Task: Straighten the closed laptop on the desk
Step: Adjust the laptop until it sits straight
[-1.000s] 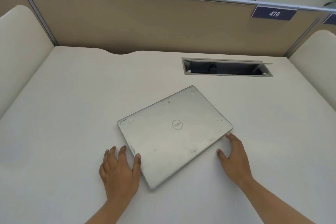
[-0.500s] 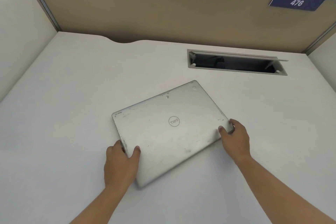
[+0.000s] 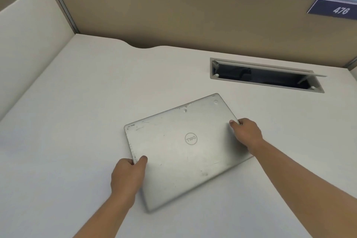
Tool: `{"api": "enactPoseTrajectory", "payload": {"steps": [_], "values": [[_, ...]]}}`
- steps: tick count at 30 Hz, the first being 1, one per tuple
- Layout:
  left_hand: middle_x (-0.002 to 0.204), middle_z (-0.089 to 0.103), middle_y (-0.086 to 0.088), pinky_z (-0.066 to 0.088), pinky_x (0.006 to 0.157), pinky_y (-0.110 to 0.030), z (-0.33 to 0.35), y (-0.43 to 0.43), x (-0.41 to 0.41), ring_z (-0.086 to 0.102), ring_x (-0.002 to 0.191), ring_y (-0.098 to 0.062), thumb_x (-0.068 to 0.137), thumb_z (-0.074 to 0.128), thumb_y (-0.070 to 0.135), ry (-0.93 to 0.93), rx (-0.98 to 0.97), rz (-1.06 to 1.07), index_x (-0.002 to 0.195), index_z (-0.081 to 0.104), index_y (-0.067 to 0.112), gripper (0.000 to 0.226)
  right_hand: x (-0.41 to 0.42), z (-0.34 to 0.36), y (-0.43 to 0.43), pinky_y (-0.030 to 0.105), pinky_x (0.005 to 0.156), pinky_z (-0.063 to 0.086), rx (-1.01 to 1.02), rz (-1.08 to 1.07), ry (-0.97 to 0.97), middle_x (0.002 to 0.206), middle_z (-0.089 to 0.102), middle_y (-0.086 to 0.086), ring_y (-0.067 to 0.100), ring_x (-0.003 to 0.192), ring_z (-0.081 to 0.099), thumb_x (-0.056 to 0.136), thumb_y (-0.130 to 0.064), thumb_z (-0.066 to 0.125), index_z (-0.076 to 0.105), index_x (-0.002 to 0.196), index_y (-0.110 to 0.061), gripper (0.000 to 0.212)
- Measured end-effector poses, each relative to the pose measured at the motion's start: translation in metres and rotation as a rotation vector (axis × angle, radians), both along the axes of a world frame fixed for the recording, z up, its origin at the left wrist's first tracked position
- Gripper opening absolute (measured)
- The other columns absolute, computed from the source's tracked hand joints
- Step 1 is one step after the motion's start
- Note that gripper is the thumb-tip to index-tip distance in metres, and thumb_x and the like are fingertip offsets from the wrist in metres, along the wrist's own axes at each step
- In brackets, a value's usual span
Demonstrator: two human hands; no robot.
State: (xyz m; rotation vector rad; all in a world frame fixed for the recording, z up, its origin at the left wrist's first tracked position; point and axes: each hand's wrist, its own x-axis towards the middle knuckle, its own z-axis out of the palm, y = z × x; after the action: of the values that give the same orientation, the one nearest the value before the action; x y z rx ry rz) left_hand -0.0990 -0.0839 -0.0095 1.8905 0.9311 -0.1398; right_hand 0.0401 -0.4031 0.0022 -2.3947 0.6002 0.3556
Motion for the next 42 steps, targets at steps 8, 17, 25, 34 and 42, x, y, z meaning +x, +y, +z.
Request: {"api": "enactPoseTrajectory", "payload": {"steps": [8, 17, 25, 34, 42], "values": [[0.057, 0.037, -0.007, 0.032, 0.063, -0.034, -0.01, 0.019, 0.014, 0.042, 0.056, -0.023, 0.064, 0.077, 0.043, 0.073, -0.122, 0.042, 0.051, 0.027, 0.02, 0.056, 0.015, 0.003, -0.013, 0.034, 0.068, 0.039, 0.299, -0.274, 0.106, 0.083, 0.052, 0.003, 0.024, 0.079, 0.049, 0.086, -0.032, 0.064, 0.054, 0.095, -0.009, 0.027], [0.05, 0.036, 0.001, 0.021, 0.057, -0.031, -0.01, 0.032, 0.03, 0.034, 0.053, -0.021, 0.047, 0.094, 0.043, 0.035, -0.137, -0.044, 0.053, 0.028, 0.022, 0.07, -0.032, -0.028, -0.018, 0.034, 0.069, 0.04, 0.181, -0.272, -0.165, 0.082, 0.065, -0.001, 0.024, 0.08, 0.058, 0.089, -0.042, 0.057, 0.063, 0.082, -0.016, 0.028], [0.039, 0.031, 0.012, 0.02, 0.052, -0.029, -0.005, 0.026, 0.056, 0.032, 0.05, -0.019, 0.048, 0.094, 0.036, 0.022, -0.115, -0.136, 0.052, 0.027, 0.023, 0.069, -0.074, -0.036, -0.028, 0.033, 0.061, 0.036, 0.169, -0.43, -0.207, 0.071, 0.057, -0.003, 0.025, 0.074, 0.052, 0.091, -0.041, 0.052, 0.058, 0.076, -0.018, 0.028], [0.054, 0.043, 0.002, 0.029, 0.054, -0.03, -0.005, 0.022, 0.074, 0.042, 0.054, -0.022, 0.05, 0.095, 0.03, 0.023, -0.133, -0.188, 0.055, 0.035, 0.019, 0.062, -0.102, -0.044, -0.023, 0.037, 0.073, 0.042, 0.068, -0.508, -0.267, 0.092, 0.064, 0.004, 0.027, 0.085, 0.057, 0.093, -0.039, 0.049, 0.06, 0.097, -0.015, 0.027], [0.061, 0.042, -0.002, 0.028, 0.058, -0.032, -0.01, 0.018, 0.071, 0.04, 0.058, -0.024, 0.05, 0.093, 0.039, 0.016, -0.039, -0.195, 0.065, 0.037, 0.017, 0.062, -0.111, -0.045, -0.022, 0.037, 0.073, 0.042, 0.019, -0.506, -0.288, 0.093, 0.064, 0.004, 0.028, 0.086, 0.055, 0.093, -0.037, 0.05, 0.062, 0.099, -0.013, 0.027]]}}
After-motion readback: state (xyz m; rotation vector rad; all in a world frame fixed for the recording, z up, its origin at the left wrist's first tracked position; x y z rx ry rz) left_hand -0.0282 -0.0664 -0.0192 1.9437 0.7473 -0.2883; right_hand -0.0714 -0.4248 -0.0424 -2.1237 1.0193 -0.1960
